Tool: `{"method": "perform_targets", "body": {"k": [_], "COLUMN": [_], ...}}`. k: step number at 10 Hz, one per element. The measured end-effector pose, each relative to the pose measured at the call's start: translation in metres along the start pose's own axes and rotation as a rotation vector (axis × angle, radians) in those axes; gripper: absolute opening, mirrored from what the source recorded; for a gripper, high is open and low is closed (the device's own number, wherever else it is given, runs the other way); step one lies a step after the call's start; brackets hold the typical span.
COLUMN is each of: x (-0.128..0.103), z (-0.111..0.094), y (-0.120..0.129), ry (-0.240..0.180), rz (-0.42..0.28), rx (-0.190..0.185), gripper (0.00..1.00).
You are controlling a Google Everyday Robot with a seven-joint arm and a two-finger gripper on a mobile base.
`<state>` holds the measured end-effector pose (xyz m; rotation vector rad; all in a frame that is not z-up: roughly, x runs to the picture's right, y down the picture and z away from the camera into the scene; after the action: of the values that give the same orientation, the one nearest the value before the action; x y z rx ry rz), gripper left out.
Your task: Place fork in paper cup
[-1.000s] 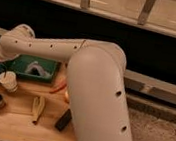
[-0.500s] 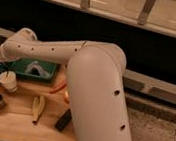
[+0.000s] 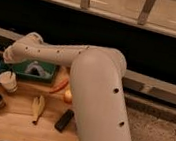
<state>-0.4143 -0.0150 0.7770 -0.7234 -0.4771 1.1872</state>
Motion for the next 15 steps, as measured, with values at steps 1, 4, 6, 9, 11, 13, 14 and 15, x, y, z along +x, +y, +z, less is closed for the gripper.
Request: {"method": "perform_targets", "body": {"k": [1, 4, 6, 9, 11, 13, 14, 15], "x": [0.0, -0.002, 0.001, 0.007, 0.01, 0.014, 0.015, 0.018], "z": [0.006, 0.02, 0.03, 0.04, 0.047, 0.051, 0.053, 0.055], "y": [0.0, 0.003, 0.004, 0.004, 0.003, 0.001, -0.001, -0.003], "ry": [-0.002, -0.009, -0.017, -0.022, -0.019, -0.014, -0.013, -0.01], "rz": [0.007, 0.021, 0.033, 0.051, 0.059, 0.073, 0.08, 0.084], "rx": [-0.01, -0.035, -0.054, -0.068, -0.071, -0.077, -0.079, -0.081], "gripper": [0.0, 0.0, 0.0, 0.07, 0.24, 0.44, 0.53, 0.66]}}
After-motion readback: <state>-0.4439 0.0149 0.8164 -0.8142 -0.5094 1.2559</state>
